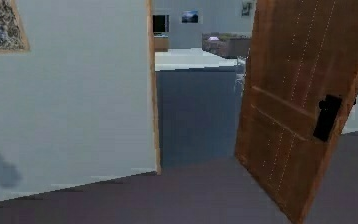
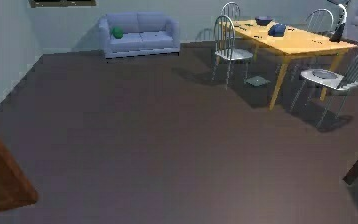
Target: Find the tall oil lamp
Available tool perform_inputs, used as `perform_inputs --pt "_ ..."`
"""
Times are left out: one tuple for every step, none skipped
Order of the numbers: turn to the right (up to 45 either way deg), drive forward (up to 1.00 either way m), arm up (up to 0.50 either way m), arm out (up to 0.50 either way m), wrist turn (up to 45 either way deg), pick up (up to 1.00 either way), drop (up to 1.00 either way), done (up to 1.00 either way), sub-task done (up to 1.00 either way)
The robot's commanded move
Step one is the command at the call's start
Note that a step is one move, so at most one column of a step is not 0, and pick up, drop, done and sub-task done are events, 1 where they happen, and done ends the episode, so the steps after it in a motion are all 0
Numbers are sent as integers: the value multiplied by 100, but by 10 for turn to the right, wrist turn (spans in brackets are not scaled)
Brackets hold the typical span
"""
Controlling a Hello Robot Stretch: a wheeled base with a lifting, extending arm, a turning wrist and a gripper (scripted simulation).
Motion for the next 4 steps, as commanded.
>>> perform_inputs --pt "30 0 0 0 0 0 0 0 0" --pt "0 100 0 0 0 0 0 0 0" --pt "0 90 0 0 0 0 0 0 0" --pt "-210 0 0 0 0 0 0 0 0"
